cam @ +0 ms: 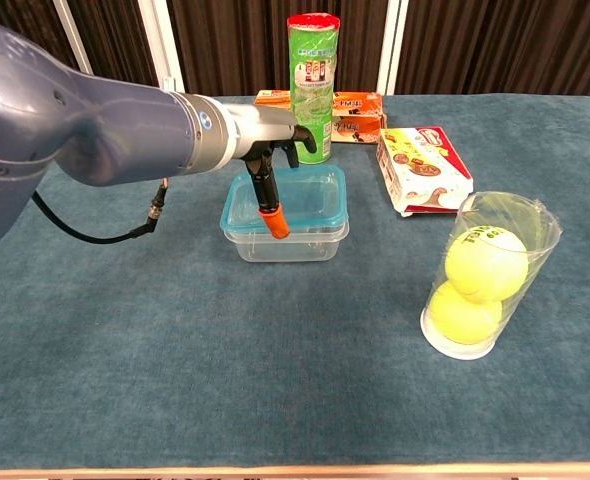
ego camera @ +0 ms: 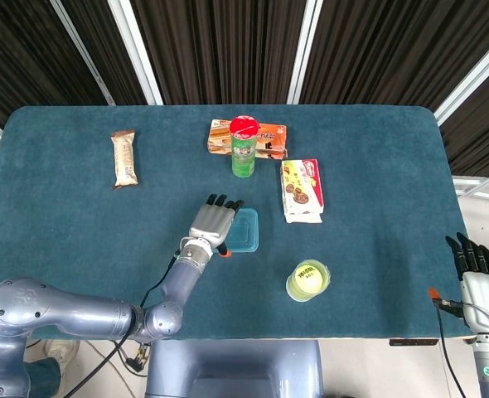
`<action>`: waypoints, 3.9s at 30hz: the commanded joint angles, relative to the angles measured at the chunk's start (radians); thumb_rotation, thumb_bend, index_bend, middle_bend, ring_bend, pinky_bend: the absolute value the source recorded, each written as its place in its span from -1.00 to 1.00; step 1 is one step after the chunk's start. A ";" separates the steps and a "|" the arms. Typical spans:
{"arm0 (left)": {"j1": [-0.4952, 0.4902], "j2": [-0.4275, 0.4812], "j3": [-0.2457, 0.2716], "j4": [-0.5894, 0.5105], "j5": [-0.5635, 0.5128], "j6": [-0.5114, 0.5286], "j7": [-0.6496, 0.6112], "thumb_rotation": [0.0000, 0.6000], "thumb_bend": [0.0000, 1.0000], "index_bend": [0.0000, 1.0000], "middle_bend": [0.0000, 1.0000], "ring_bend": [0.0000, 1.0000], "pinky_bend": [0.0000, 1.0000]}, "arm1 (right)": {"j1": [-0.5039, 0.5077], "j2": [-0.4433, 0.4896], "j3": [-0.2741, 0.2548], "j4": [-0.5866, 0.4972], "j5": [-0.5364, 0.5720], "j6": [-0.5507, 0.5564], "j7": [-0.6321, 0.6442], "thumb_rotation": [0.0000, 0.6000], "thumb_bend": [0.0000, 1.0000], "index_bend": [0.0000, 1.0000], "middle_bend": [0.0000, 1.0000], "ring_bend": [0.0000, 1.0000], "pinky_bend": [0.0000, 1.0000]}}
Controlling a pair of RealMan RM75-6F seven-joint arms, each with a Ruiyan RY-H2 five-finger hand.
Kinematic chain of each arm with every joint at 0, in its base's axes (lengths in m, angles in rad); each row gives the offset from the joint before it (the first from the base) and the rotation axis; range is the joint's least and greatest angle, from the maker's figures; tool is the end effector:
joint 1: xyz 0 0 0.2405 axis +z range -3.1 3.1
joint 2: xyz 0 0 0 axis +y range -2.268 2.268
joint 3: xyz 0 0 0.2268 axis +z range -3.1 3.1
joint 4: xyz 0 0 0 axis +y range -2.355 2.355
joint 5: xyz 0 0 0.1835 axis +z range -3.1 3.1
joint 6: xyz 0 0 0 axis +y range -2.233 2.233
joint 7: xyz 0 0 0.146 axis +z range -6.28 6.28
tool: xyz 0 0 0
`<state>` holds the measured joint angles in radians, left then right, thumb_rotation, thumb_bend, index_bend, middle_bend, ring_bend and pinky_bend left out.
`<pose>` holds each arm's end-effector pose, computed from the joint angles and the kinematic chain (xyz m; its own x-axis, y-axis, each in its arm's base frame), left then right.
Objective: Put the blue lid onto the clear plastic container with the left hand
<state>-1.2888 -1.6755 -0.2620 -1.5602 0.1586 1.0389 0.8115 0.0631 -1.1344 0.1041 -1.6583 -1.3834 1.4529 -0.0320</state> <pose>-0.0087 0.3374 -0.0375 0.4829 0.4561 0.7475 0.8753 -0.2769 -0.3965 -0.2820 -0.1808 0.1714 0.3518 0.0042 0.9361 -0.9298 0.1175 0.3489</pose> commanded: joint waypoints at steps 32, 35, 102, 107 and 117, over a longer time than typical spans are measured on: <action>0.007 -0.034 -0.014 0.026 0.006 0.012 0.029 1.00 -0.61 -0.80 -0.48 -1.00 -0.99 | 0.000 0.001 0.001 0.000 0.001 0.000 0.000 1.00 -0.42 -0.83 -1.00 -1.00 -1.00; 0.007 -0.036 -0.017 0.029 0.006 0.015 0.031 1.00 -0.61 -0.80 -0.48 -1.00 -0.99 | 0.000 0.001 0.001 0.000 0.002 0.000 0.001 1.00 -0.42 -0.83 -1.00 -1.00 -1.00; 0.023 -0.080 -0.025 0.069 0.014 0.015 0.103 1.00 -0.71 -0.84 -0.80 -1.00 -1.00 | -0.001 0.002 0.004 -0.003 0.010 -0.003 0.002 1.00 -0.42 -0.83 -1.00 -0.99 -1.00; 0.026 -0.078 -0.023 0.064 0.026 0.014 0.101 1.00 -0.71 -0.84 -0.84 -1.00 -1.00 | -0.001 0.002 0.004 -0.004 0.010 -0.002 0.001 1.00 -0.42 -0.83 -1.00 -1.00 -1.00; 0.030 -0.067 -0.012 0.037 0.055 0.023 0.105 1.00 -0.71 -0.87 -0.93 -1.00 -1.00 | -0.001 0.002 0.005 -0.005 0.010 -0.002 -0.003 1.00 -0.42 -0.83 -1.00 -0.99 -1.00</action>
<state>-1.2595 -1.7441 -0.2753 -1.5214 0.2124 1.0621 0.9161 0.0622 -1.1327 0.1087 -1.6632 -1.3733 1.4514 -0.0347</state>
